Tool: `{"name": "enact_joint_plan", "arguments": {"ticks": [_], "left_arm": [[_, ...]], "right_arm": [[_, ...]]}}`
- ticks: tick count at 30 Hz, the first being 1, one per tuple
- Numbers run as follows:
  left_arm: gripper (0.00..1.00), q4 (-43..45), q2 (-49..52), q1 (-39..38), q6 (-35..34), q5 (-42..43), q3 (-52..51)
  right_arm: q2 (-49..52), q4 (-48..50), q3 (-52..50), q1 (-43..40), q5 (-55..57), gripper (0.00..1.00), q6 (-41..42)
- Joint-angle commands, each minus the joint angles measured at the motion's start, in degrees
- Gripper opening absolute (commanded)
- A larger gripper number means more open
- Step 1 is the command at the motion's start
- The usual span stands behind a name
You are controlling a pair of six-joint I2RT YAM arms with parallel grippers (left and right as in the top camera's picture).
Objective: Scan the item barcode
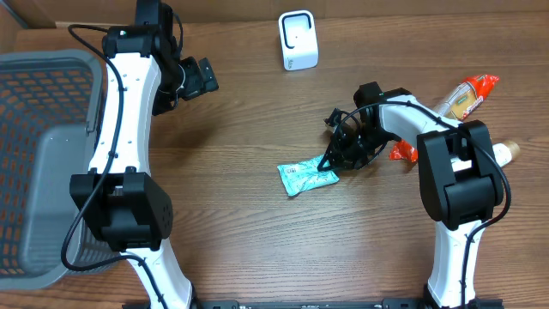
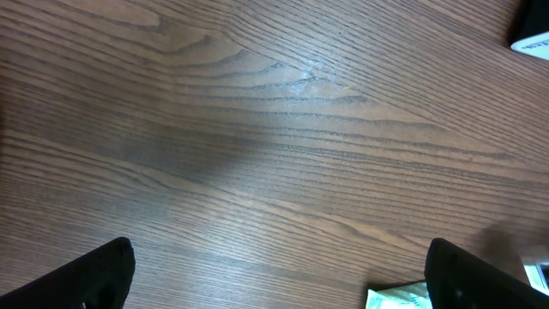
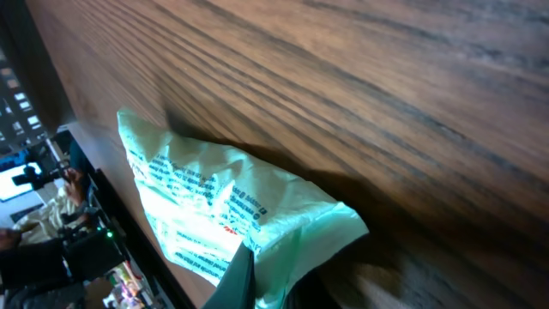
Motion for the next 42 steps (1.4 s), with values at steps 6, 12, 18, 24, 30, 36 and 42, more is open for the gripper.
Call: {"name": "enact_joint_plan", "arguments": {"ticks": [6,12,18,24,30,36,42], "left_arm": [[1.00,0.1,0.5,-0.1,-0.9,0.4,-0.2],[1.00,0.1,0.5,-0.1,-0.9,0.4,-0.2],[1.00,0.1,0.5,-0.1,-0.9,0.4,-0.2],[1.00,0.1,0.5,-0.1,-0.9,0.4,-0.2],[1.00,0.1,0.5,-0.1,-0.9,0.4,-0.2],[1.00,0.1,0.5,-0.1,-0.9,0.4,-0.2],[1.00,0.1,0.5,-0.1,-0.9,0.4,-0.2]], "right_arm": [[-1.7,-1.0,5.1,-3.6,-8.9,0.04,-0.5],[-14.4,0.1,9.8,-4.0,-9.0,0.04,-0.5],[-25.8,5.2,10.7,-4.3,-8.1,0.04,6.3],[-34.6,6.6,10.7,-4.2,2.3,0.04,15.3],[-36.1,6.4,10.7,-4.2,2.8,0.04,16.3],[-36.1,6.9,10.7,-3.6,7.7,0.04,17.6],[-35.8,9.9,11.9,0.2,20.4,0.03,18.9]]}}
